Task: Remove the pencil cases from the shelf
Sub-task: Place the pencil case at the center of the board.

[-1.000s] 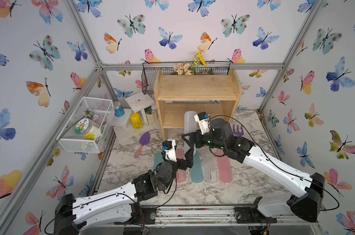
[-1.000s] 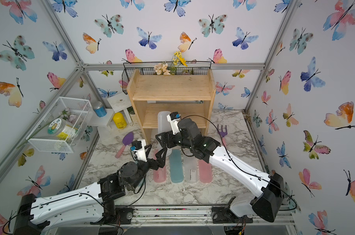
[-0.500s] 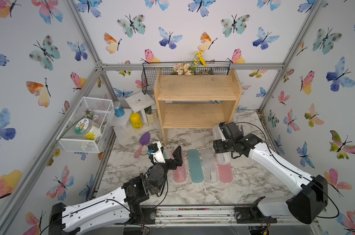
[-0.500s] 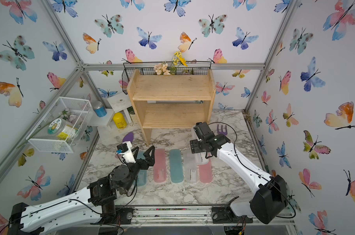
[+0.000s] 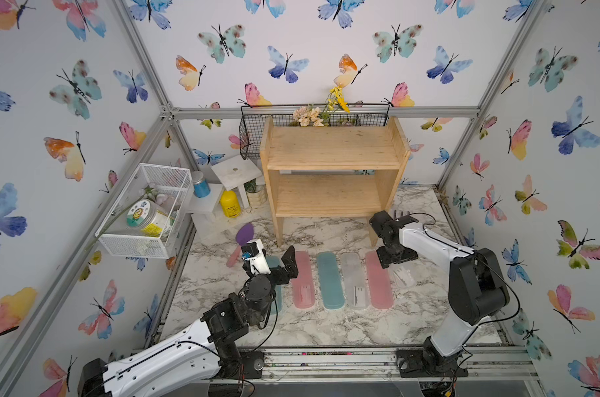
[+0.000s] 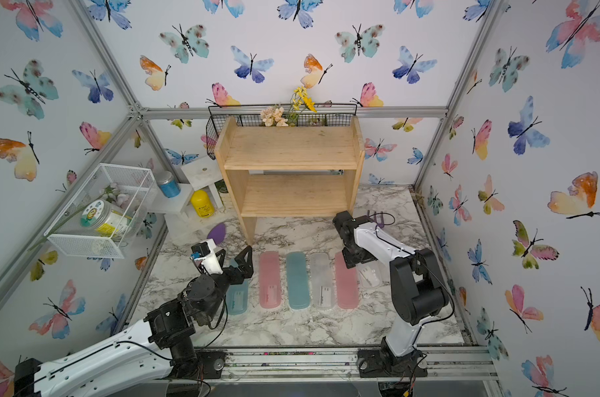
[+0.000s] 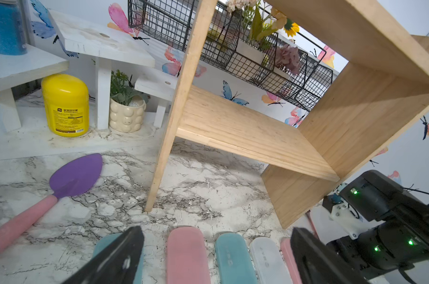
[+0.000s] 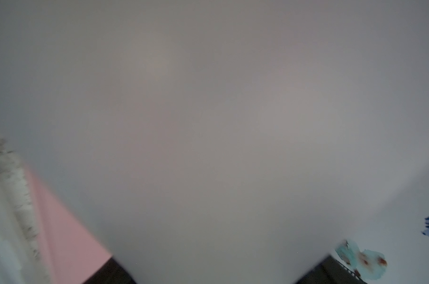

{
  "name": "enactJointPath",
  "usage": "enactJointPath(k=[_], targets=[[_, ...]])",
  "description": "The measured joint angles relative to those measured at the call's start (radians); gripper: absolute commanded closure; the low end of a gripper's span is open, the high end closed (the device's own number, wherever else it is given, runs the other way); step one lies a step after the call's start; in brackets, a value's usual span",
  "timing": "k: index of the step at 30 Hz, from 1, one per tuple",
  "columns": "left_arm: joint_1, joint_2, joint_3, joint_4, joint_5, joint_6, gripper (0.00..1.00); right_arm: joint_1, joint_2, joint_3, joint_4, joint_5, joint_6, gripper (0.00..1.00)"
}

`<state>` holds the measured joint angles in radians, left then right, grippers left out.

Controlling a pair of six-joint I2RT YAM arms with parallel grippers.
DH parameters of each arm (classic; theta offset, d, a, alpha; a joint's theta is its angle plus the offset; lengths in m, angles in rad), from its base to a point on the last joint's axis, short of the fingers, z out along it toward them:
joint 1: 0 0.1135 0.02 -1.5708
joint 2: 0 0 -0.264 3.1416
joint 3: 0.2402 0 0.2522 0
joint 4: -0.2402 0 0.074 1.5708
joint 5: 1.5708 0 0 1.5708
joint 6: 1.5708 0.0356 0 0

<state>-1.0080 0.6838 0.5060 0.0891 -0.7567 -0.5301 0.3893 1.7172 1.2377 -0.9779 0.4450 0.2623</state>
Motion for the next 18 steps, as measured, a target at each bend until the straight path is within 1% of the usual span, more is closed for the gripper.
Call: enactJointPath(k=[2, 4, 7, 12, 15, 18], targets=[[0.015, 0.000, -0.004, -0.001, 0.023, -0.002, 0.01, -0.029, -0.018, -0.003, 0.005, 0.019, 0.004, 0.48], [0.033, 0.003, -0.007, -0.002, 0.048, -0.002, 0.01, -0.036, -0.033, -0.020, 0.018, 0.018, 0.006, 0.47], [0.060, 0.018, -0.008, 0.001, 0.087, -0.002, 0.01, -0.036, -0.032, -0.068, 0.037, -0.002, 0.014, 0.46], [0.070, 0.058, -0.008, 0.002, 0.126, -0.002, 0.01, -0.040, -0.025, -0.168, 0.067, -0.037, 0.024, 0.46], [0.070, 0.067, -0.008, 0.002, 0.148, -0.004, 0.01, -0.050, -0.025, -0.172, 0.090, -0.059, 0.025, 0.41], [0.070, 0.065, -0.008, 0.003, 0.155, -0.011, 0.01, -0.055, -0.025, -0.172, 0.112, -0.086, 0.026, 0.33]])
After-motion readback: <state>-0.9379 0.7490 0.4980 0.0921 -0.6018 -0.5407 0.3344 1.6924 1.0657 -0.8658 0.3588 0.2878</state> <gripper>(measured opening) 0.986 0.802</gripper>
